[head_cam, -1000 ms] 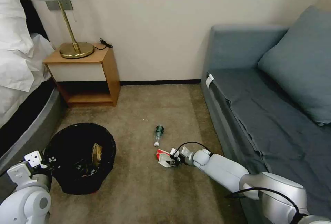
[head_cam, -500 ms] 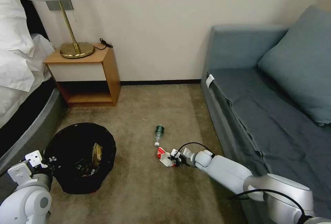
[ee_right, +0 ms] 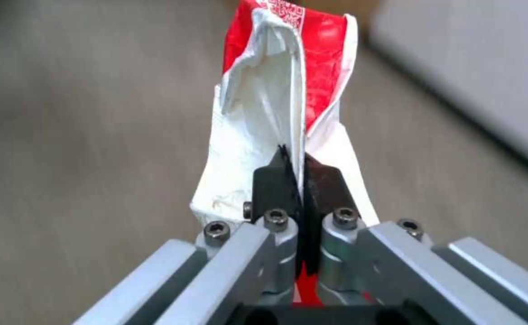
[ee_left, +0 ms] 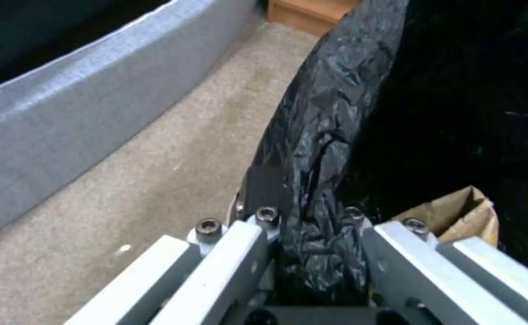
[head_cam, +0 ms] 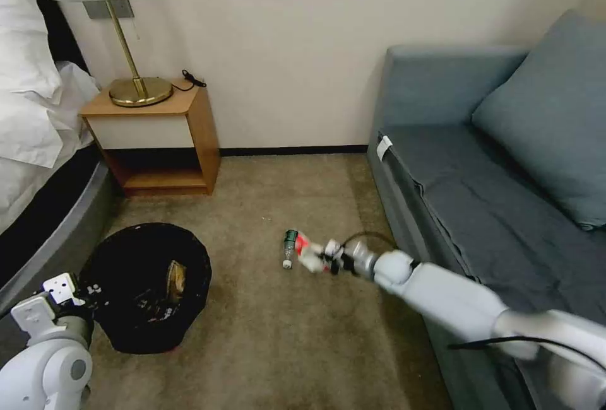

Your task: Pick up the trash bin, then pick up the garbage on the floor and place it into the trash bin.

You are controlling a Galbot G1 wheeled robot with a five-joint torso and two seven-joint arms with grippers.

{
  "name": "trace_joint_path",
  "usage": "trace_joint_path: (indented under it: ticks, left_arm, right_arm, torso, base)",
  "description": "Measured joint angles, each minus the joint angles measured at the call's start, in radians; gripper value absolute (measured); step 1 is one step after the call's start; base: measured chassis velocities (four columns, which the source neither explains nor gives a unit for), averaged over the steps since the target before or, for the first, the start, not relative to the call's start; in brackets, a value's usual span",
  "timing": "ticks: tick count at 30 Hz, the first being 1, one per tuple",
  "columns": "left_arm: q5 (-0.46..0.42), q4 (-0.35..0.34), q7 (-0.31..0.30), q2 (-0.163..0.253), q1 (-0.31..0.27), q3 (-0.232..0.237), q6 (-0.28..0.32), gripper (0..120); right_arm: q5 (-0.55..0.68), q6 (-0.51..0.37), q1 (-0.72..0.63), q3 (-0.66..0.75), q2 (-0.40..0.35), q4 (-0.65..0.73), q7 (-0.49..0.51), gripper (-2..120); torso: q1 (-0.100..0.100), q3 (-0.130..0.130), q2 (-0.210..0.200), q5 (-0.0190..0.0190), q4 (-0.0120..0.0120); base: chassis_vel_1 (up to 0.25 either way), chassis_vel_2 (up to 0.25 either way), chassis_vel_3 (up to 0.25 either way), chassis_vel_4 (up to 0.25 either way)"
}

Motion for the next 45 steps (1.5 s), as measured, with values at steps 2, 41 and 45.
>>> trace_joint_path:
  ticks: [2,41,45]
  left_arm:
    - [0.0,-0.002,-0.001,-0.001,-0.002,0.003,0.003,3]
    - [-0.003,-0.045,-0.005,-0.023,-0.009,0.037,0.016,3]
    - [-0.002,-0.041,-0.005,-0.024,-0.009,0.038,0.016,3]
  right_arm:
    - [0.073,-0.037,0.025,0.028,-0.006,0.136,0.042,0]
    - [0.238,-0.105,0.124,-0.338,0.337,0.254,0.357,30]
    - [0.251,-0.108,0.116,-0.3,0.314,0.312,0.374,48]
  torso:
    - [0.0,0.0,0.0,0.0003,0.0003]
    - [0.0,0.0,0.0,0.0002,0.0]
    - [0.0,0.0,0.0,0.0003,0.0002]
  base:
    - [0.0,0.0,0.0,0.0]
    - [0.0,0.0,0.0,0.0]
    - [0.0,0.0,0.0,0.0]
